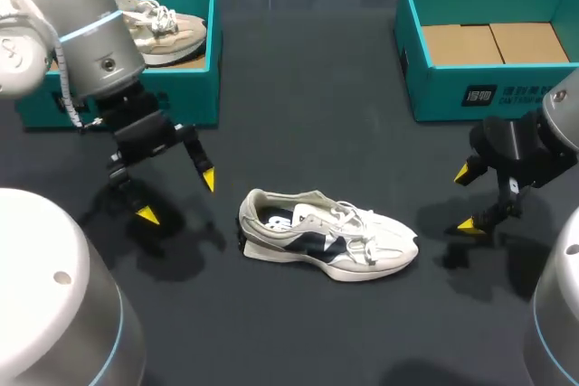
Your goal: Take the shoe out of the shoebox, open the shoe tongue, remove and reinsert the insole, then place the shoe into the shoebox
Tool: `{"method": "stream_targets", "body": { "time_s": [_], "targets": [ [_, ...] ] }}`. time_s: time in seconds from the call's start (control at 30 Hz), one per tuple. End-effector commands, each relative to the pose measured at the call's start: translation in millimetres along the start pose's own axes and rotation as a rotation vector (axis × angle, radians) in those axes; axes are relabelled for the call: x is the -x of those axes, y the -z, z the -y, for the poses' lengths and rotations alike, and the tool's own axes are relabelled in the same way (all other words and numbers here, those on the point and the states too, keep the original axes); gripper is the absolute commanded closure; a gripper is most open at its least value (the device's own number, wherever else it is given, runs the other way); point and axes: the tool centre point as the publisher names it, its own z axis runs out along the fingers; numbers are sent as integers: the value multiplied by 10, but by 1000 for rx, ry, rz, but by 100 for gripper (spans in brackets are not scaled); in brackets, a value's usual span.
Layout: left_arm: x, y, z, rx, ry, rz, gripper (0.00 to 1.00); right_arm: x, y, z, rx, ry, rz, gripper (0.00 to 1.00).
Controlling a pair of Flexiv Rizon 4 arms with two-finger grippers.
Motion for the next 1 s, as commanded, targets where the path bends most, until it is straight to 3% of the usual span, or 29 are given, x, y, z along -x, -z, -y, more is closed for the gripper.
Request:
{"method": "stream_targets", "body": {
  "time_s": [0.03,0.2,0.5,0.87,0.93,1.0],
  "targets": [
    [-68,-25,-69,-119,146,176,0,-12,-1,-4,-3,-1,2,0],
    [-68,-25,-69,-119,146,176,0,-12,-1,-4,-3,-1,2,0],
    [-59,-287,-415,-368,322,288,0,-12,-1,-4,-3,-1,2,0],
    [-38,-333,-452,-361,348,314,0,-12,-1,-4,-3,-1,2,0],
    [-29,-374,-522,-447,359,336,0,-12,-1,-4,-3,-1,2,0],
    [-21,-414,-594,-450,383,388,0,-12,-1,-4,-3,-1,2,0]
  ]
}}
